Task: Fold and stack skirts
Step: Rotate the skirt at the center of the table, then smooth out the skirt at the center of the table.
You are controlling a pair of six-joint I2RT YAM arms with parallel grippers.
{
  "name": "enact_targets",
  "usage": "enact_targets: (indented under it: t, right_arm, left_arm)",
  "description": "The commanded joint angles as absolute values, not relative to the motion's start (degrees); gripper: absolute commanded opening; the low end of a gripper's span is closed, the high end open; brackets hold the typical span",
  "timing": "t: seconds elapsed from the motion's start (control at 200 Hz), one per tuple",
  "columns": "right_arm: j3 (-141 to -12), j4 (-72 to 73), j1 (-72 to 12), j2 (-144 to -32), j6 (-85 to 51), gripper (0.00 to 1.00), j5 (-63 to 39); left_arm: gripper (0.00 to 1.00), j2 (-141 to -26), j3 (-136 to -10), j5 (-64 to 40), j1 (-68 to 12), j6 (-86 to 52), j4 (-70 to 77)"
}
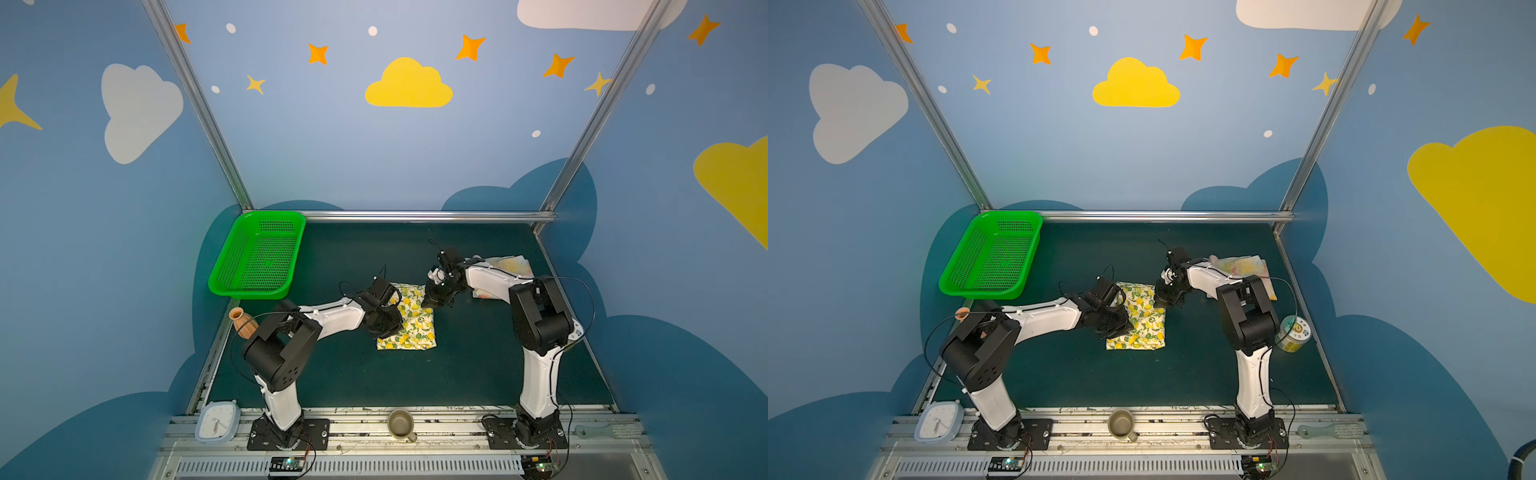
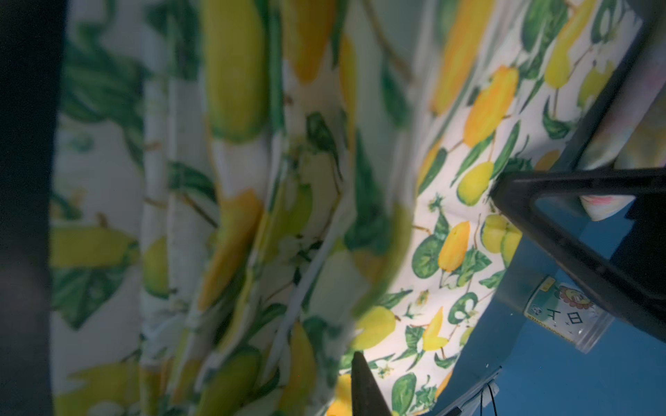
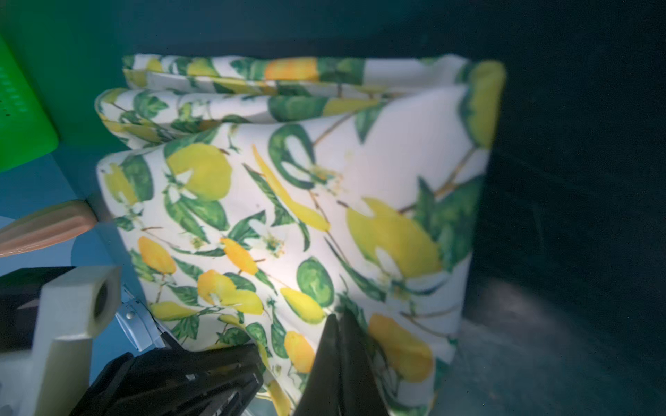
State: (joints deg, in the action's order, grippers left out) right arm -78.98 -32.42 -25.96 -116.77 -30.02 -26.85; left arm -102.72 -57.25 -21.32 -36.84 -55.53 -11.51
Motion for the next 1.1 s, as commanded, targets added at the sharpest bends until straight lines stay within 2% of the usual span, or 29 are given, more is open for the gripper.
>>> enact_targets:
  t: [0.0,0.345,0.636,0.816,1.096]
  right_arm:
    - [-75.7,-31.8,-26.3,-116.4,-30.5,0.0,-24.7]
    - [-63.8,-27.1,-33.0,-110.2,-35.9,0.0,-20.2]
    - [-64.6,-25.9,-42.7,-107.0,-41.0,0.0,-17.3]
    - [-70.9,-30.1,-42.4,-104.5,-38.5,0.0,-17.9]
    - [-78.3,-35.1,-38.0,-105.2,-33.2,0.0,-21.4]
  left_arm:
    - [0.24,-104.8,-56.9,-19.0,-35.6,-55.2,-12.9]
    - [0.23,-110.4,-61.4,-18.8,-30.1,-50.9,-14.2]
    - [0.23,-110.7,-67.0,-16.8,-26.4,-45.7,-15.7]
    - [0.24,-104.9,-68.0,-17.6,-26.8,-41.9,-16.1]
    - [0.26,-96.7,-60.5,-17.5,-28.8,-45.7,-16.8]
